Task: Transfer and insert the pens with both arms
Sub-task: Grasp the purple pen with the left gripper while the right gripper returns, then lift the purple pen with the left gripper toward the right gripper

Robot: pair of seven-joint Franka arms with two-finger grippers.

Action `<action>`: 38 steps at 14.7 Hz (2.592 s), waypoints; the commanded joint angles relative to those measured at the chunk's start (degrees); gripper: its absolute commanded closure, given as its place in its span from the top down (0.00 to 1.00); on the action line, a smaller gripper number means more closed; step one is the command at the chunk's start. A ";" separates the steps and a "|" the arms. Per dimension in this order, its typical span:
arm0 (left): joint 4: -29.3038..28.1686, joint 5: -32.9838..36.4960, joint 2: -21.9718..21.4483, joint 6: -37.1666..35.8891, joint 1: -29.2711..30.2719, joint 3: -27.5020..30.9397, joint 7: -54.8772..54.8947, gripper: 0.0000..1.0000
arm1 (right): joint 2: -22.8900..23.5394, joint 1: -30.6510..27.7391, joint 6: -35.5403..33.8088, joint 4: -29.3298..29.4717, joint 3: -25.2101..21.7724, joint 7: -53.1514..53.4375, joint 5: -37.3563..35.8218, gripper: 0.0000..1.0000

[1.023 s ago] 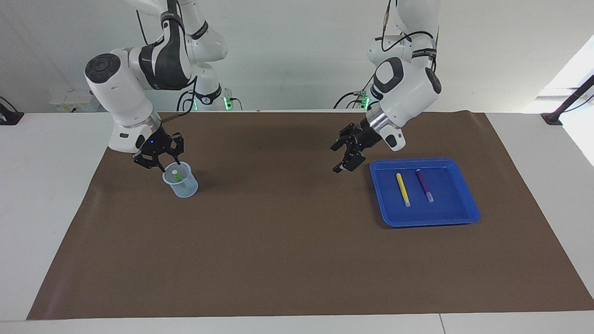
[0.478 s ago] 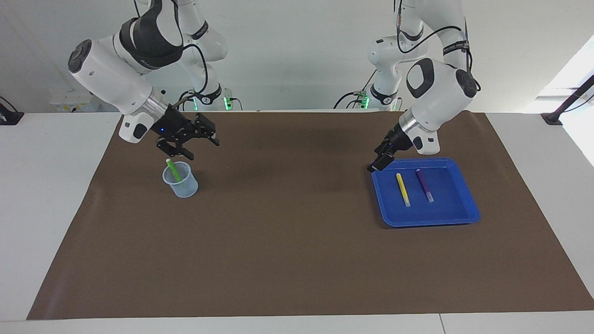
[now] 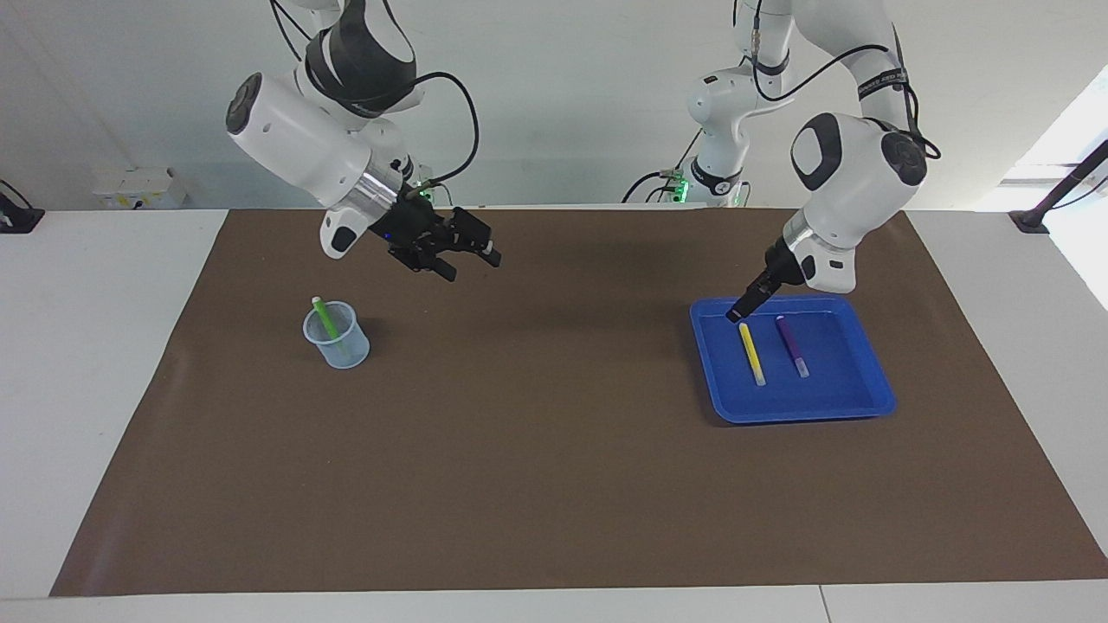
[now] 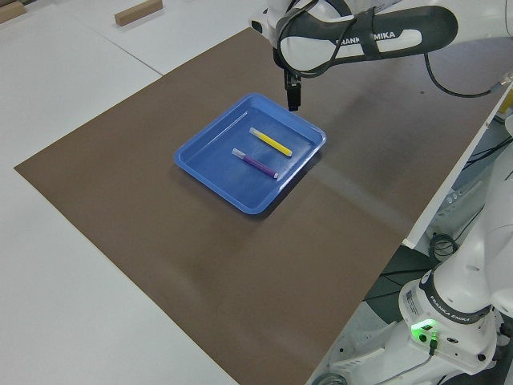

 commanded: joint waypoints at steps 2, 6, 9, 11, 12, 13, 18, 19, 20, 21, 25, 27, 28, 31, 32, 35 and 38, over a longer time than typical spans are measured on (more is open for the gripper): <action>-0.01 8.24 3.34 3.26 2.86 -0.32 16.90 1.00 | -1.27 2.48 5.36 -3.31 -0.14 3.85 4.56 1.00; -0.01 16.41 9.49 10.99 3.57 -0.32 24.03 1.00 | -1.18 4.33 8.99 -3.41 -0.05 5.09 6.41 1.00; -0.01 19.24 12.84 13.65 4.44 -0.32 31.15 1.00 | -1.18 4.42 8.98 -3.41 0.04 5.09 6.50 1.00; -0.36 19.25 14.33 14.52 4.45 -0.32 32.23 0.97 | -1.18 5.30 9.07 -3.49 0.04 5.09 6.58 1.00; -0.63 19.25 14.34 14.44 4.53 -0.32 32.31 0.95 | -1.27 5.30 9.07 -3.58 0.04 5.09 6.59 1.00; -0.98 19.25 14.25 14.36 4.62 -0.32 32.31 0.92 | -1.27 5.30 9.07 -3.58 0.04 5.09 6.50 1.00; -2.04 19.16 13.90 10.58 4.89 -0.41 31.61 0.79 | -1.27 5.30 9.16 -3.67 0.04 5.09 6.58 1.00; -2.04 19.07 13.90 10.23 4.89 -0.41 31.44 0.77 | -1.27 5.30 9.16 -3.67 0.04 5.09 6.59 1.00; -2.12 18.98 13.81 10.22 4.97 -0.41 31.35 0.72 | -1.27 5.30 9.16 -3.76 0.04 5.09 6.59 1.00; -2.30 18.90 13.73 10.22 4.98 -0.41 31.09 0.66 | -1.27 5.30 9.25 -3.67 0.04 5.09 6.59 1.00; -2.39 18.81 13.81 10.40 4.89 -0.41 29.59 0.14 | -1.27 5.39 9.51 -3.67 0.04 5.09 6.67 1.00; -2.39 18.81 13.90 10.49 4.98 -0.41 29.68 0.00 | -1.27 5.47 9.51 -3.67 0.04 5.09 6.59 1.00; -2.30 18.81 13.99 10.49 4.98 -0.41 29.68 0.00 | -1.27 5.65 9.60 -3.67 0.04 5.09 6.59 1.00; -1.69 18.37 14.08 10.05 4.98 -0.41 29.59 0.00 | -1.27 5.65 9.69 -3.67 0.39 5.09 6.59 1.00; -0.90 16.98 14.16 9.09 4.98 -0.41 29.07 0.00 | -1.27 6.43 9.78 -3.67 0.30 5.09 6.59 1.00; 4.09 11.01 14.17 3.40 4.54 -0.41 23.03 0.00 | -1.27 7.05 11.17 -3.67 0.39 5.00 6.59 1.00; 11.21 5.03 13.90 -6.01 3.31 -0.93 10.66 0.00 | -1.27 8.38 11.62 -3.93 0.30 5.00 6.50 1.00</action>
